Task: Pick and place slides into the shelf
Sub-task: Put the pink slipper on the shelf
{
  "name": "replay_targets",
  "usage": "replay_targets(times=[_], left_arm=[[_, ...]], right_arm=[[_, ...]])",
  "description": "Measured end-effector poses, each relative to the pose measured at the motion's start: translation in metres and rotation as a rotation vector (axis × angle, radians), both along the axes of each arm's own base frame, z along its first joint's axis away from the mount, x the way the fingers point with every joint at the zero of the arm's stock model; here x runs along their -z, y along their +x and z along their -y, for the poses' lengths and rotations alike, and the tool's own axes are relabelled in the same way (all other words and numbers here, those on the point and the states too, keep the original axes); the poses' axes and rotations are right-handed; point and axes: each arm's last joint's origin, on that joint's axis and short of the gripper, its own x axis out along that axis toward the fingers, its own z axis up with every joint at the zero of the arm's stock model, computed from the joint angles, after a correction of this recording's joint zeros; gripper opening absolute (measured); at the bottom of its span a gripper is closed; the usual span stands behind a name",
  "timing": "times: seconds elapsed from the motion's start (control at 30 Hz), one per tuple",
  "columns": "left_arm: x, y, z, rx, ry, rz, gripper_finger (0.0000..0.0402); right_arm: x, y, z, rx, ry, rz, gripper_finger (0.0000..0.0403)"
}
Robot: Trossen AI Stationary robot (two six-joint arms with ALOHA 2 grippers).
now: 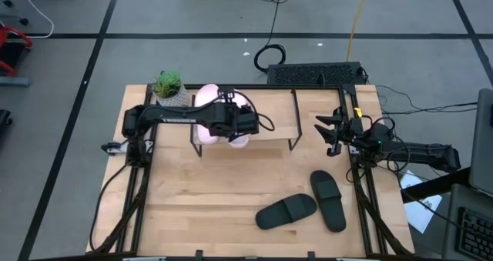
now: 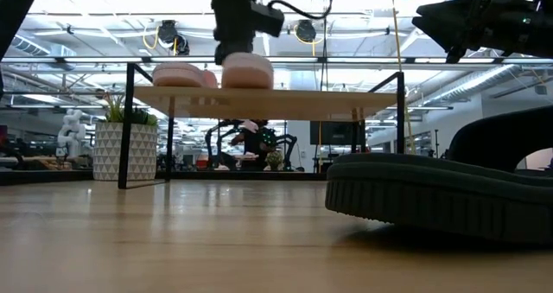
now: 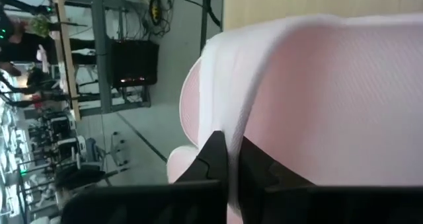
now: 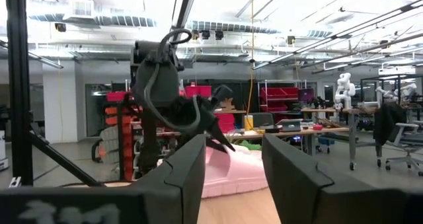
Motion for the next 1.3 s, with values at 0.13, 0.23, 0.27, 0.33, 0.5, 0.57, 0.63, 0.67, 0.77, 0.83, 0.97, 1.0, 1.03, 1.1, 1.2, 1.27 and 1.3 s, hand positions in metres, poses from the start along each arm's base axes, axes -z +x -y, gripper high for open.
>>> replay_targets(times=[0.13,0.23,0.27,0.33,0.5,0.57,0.63,0.67,0.77,0.83,0.97,1.0,1.03,1.1,1.2,1.27,1.3], left_arm=[[-0.018,-0.01,0.002,0.0,-0.025,0.066,0.0],[-0.027,-0.016,0.002,-0.002,-0.027,0.098,0.0],[-0.029,-0.017,0.002,-0.002,-0.027,0.104,0.0],[-0.03,-0.017,0.002,-0.001,-0.029,0.113,0.0],[-0.032,-0.012,0.005,0.026,-0.025,0.157,0.0],[-0.032,-0.011,0.006,0.033,-0.025,0.16,0.0],[-0.031,-0.011,0.006,0.031,-0.027,0.164,0.0],[-0.028,-0.011,0.005,0.029,-0.028,0.16,0.0],[-0.014,-0.011,0.003,0.024,-0.029,0.129,0.0],[-0.004,-0.013,0.002,0.02,-0.023,0.101,0.0],[0.005,-0.015,0.0,0.006,0.0,0.074,0.0],[0.005,-0.015,0.0,0.007,0.003,0.07,0.0],[0.003,-0.017,0.0,0.007,0.004,0.074,0.0],[0.001,-0.018,0.0,0.007,0.005,0.082,0.0],[-0.006,-0.024,0.0,-0.004,0.005,0.093,0.0],[-0.009,-0.026,-0.001,-0.007,0.006,0.103,0.0],[-0.009,-0.026,-0.001,-0.01,0.007,0.104,0.0]], right_arm=[[-0.001,0.0,0.0,0.001,-0.001,0.009,0.0141],[-0.002,-0.001,0.0,0.001,-0.003,0.02,0.0141],[-0.002,-0.001,0.0,0.0,-0.004,0.022,0.0141],[-0.002,-0.001,0.0,0.0,-0.003,0.023,0.0141],[-0.002,-0.001,0.0,-0.001,-0.001,0.024,0.0141],[-0.002,-0.001,0.0,-0.001,-0.001,0.026,0.0141],[-0.002,-0.001,0.0,-0.001,-0.001,0.026,0.0141],[-0.002,-0.001,0.0,-0.001,-0.001,0.026,0.0141],[-0.002,-0.001,0.0,-0.001,-0.001,0.026,0.0141],[-0.002,-0.001,0.0,-0.001,-0.001,0.026,0.0141],[-0.002,-0.001,0.0,-0.001,-0.001,0.027,0.0141],[-0.003,-0.001,0.0,-0.001,-0.002,0.028,0.0141],[-0.003,-0.001,0.0,-0.001,-0.003,0.03,0.0141],[-0.003,-0.001,0.0,-0.001,-0.003,0.031,0.0141],[-0.003,-0.001,0.0,0.0,-0.005,0.032,0.0141],[-0.003,-0.001,0.0,0.001,-0.006,0.034,0.0141],[-0.003,-0.001,0.0,0.001,-0.006,0.036,0.0141]])
